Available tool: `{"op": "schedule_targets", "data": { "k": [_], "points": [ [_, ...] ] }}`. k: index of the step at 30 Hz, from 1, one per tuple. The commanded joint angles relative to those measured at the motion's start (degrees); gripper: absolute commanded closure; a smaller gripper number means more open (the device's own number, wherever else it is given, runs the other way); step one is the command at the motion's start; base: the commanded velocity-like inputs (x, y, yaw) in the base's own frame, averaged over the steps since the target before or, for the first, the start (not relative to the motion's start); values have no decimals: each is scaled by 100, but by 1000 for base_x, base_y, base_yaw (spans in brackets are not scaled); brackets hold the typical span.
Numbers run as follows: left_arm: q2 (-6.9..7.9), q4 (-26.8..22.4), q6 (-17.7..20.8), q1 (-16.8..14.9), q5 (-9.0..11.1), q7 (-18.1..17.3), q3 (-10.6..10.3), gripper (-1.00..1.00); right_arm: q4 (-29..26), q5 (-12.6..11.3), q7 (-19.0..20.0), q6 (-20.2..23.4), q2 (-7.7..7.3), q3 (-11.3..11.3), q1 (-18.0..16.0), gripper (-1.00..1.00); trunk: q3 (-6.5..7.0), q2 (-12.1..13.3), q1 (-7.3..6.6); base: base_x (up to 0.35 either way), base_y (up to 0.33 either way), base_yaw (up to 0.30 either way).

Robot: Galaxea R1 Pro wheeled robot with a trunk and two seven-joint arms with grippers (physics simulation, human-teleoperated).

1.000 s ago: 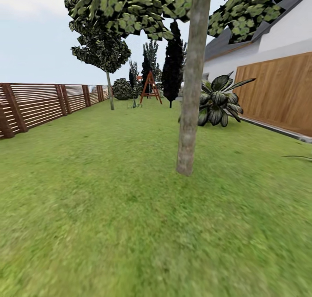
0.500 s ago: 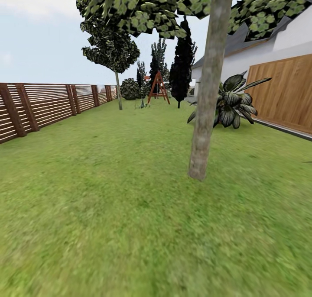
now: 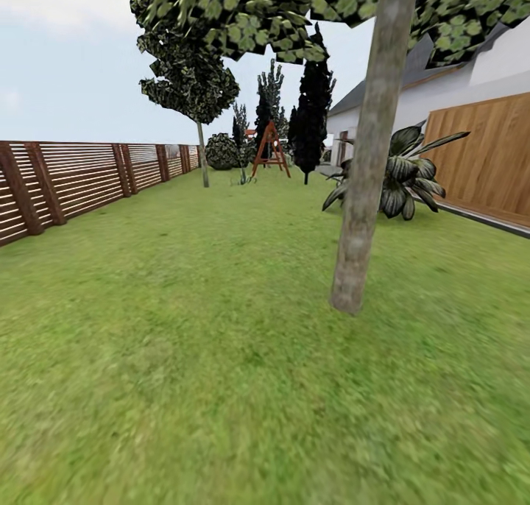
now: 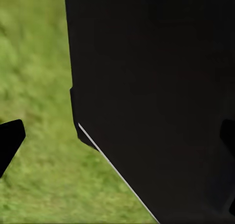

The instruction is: Take the three Easter eggs out of the wicker basket on the lawn in the garden, then place them on the lawn next to a single tree (choose any tree) so that all three eggs are next to the same tree and none are left in the basket.

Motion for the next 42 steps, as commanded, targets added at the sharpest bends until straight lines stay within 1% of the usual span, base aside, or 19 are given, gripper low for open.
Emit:
{"op": "schedule_targets", "data": {
  "k": [1,22,28,42],
  "points": [
    [3,-1,3,-1,5,-21,4,-100,13,46,5,-3,-1,2,-7,-100,-4,-2,3,286,212,0],
    [-1,-1,3,-1,2,-21,4,-100,16,46,19,7,-1,-6,-7,-100,-4,-2,3,287,212,0],
    [0,-1,3,-1,2,-21,4,-100,21,40,24,30,-1,1,-9,-100,-4,-2,3,295,207,-140],
    [-1,-1,3,-1,4,-21,4,-100,22,42,22,14,-1,-3,-8,-100,-4,-2,3,295,207,-6]
  ]
}}
